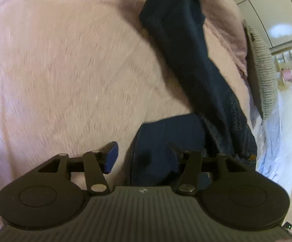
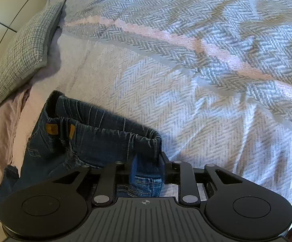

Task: Fold clothes
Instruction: 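Pull the held leg away from the waistband with the left tool and release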

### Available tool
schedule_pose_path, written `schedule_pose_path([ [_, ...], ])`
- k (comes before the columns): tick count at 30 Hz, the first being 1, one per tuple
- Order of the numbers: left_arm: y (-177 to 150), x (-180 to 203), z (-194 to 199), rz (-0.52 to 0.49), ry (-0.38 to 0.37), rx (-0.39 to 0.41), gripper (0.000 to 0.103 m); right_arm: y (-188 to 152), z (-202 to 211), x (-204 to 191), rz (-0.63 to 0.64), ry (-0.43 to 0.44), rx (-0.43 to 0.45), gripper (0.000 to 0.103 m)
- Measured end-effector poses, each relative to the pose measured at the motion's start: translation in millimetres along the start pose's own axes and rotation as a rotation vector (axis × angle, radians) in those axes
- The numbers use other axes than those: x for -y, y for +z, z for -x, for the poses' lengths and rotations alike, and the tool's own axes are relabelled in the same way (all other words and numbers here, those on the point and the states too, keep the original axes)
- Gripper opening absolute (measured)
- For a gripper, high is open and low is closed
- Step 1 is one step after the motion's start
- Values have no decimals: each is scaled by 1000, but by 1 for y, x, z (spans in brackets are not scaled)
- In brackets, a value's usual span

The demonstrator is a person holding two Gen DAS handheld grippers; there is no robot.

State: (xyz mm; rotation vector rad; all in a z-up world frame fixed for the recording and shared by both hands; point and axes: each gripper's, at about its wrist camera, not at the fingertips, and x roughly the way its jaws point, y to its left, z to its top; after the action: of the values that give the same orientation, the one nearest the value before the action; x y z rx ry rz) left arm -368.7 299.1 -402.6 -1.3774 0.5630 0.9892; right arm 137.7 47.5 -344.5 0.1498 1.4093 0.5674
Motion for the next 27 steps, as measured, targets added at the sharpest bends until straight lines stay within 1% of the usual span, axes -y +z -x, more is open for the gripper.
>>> schedule_pose_path([
  [1, -2, 2, -7, -3, 2, 2, 51, -1, -1, 0, 1, 3, -1, 31],
  [2, -4, 4, -10, -7, -19, 0, 46, -1, -1, 0, 3, 5, -1, 32],
  [3, -6, 6, -10, -12, -53, -3, 12, -2, -2, 0, 7, 6, 2, 32],
  [4, -7, 9, 2, -32, -77, 29, 1, -3, -1, 0, 14, 9, 6, 32],
  [8, -10, 26, 83, -148, -146, 243, 0, -9, 3, -3, 63, -3, 10, 30],
  [9, -11, 30, 103, -177, -164, 297, 0, -11, 5, -4, 70, -7, 9, 29],
  [11, -13, 39, 143, -235, -198, 404, 0, -16, 8, -4, 81, -14, 3, 22],
  [12, -13, 43, 163, -264, -215, 457, 0, -18, 10, -4, 81, -15, 0, 22],
  [13, -17, 43, 190, -299, -207, 519, 0, -22, 11, -3, 74, -9, -7, 22],
  [14, -22, 40, 220, -336, -183, 585, 1, -27, 11, -3, 67, 3, -18, 22],
  [15, -27, 34, 244, -346, -155, 630, 2, -31, 12, -3, 60, 16, -28, 22],
  [16, -32, 26, 264, -341, -126, 662, 2, -36, 12, -3, 53, 27, -39, 22],
  [17, -39, 17, 275, -334, -83, 681, 6, -42, 12, -3, 48, 37, -50, 22],
  [18, -45, 7, 281, -326, -33, 692, 8, -48, 11, -4, 44, 47, -64, 22],
  [19, -52, -3, 282, -317, 45, 689, 7, -54, 9, -5, 41, 56, -81, 22],
  [20, -60, -15, 279, -308, 138, 677, 10, -60, 7, -5, 36, 65, -99, 22],
  [21, -64, -29, 269, -269, 197, 632, 12, -66, 5, -4, 30, 71, -117, 22],
  [22, -68, -46, 256, -197, 215, 569, 12, -70, 4, -3, 21, 78, -130, 22],
  [23, -73, -63, 244, -120, 209, 519, 12, -74, 4, -1, 9, 90, -130, 22],
  [24, -79, -74, 235, -70, 205, 491, 12, -76, 6, 2, -7, 104, -124, 22],
  [25, -82, -77, 229, -57, 200, 478, 12, -77, 8, 5, -22, 114, -117, 24],
  [27, -85, -75, 221, -61, 185, 458, 13, -77, 12, 12, -46, 129, -98, 37],
])
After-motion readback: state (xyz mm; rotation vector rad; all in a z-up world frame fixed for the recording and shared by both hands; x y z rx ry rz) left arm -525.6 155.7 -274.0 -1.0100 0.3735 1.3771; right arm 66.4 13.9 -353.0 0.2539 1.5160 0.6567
